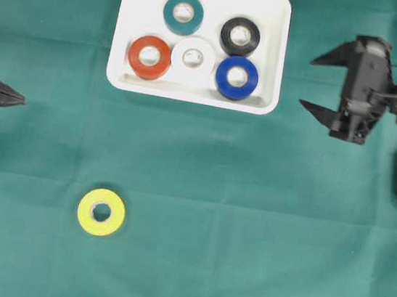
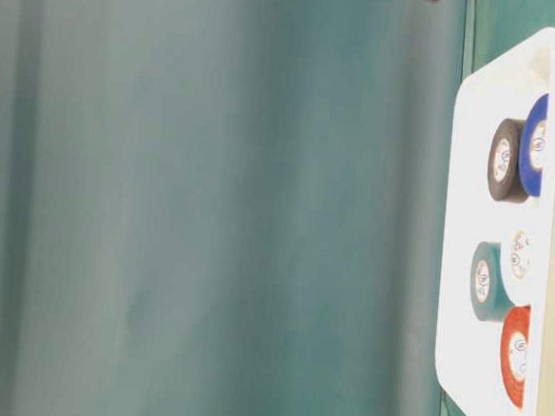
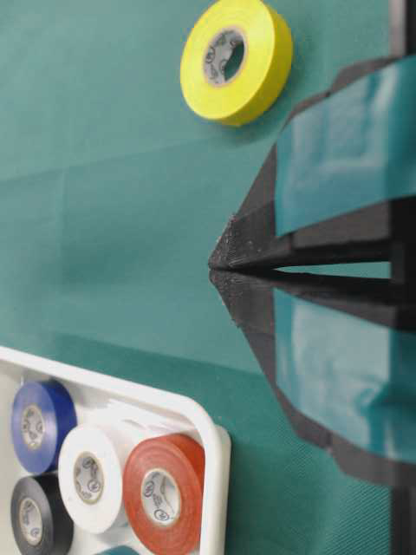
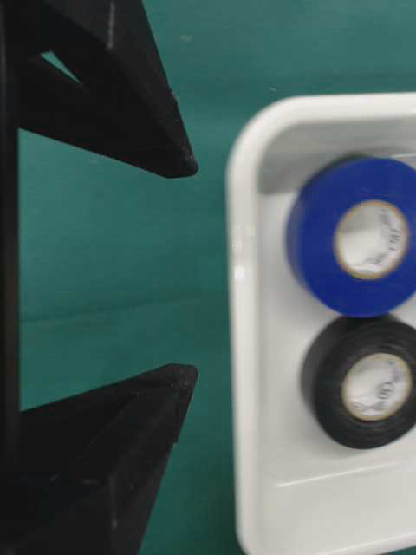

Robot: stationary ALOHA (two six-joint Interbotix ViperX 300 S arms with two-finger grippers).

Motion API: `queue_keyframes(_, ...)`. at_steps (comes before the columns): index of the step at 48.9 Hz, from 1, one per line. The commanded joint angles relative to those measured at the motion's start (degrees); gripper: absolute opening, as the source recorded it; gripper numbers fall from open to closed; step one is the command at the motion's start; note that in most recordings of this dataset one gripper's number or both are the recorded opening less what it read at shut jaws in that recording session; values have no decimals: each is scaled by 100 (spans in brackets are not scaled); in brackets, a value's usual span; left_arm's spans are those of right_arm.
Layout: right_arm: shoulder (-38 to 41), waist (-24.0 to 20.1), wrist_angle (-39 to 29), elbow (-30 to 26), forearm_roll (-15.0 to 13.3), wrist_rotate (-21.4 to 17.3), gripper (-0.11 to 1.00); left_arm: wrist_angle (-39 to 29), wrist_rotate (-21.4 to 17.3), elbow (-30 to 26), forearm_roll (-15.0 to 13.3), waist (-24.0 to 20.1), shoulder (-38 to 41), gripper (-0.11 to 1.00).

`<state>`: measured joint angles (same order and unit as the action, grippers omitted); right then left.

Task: Put the tape into the white case with the right arm.
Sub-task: 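Withdraw the open right gripper to the right edge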

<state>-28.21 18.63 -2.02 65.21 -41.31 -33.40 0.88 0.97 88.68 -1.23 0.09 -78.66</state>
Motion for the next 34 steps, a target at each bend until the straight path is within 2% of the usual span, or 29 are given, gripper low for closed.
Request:
queue_keyframes(1,-255,0,62,97,18,-9,73,53,-9,-70,-9,-9,44,1)
queue_keyframes(11,-606,0,229,343,44,-18,73,53,-9,-70,-9,-9,44,1)
queue_keyframes(21,-606,-18,378,422,44,-18,72,53,0,-70,-9,-9,44,1)
queue_keyframes(34,-633,-492,861,606,53,-18,72,53,0,-62,-9,-9,44,1)
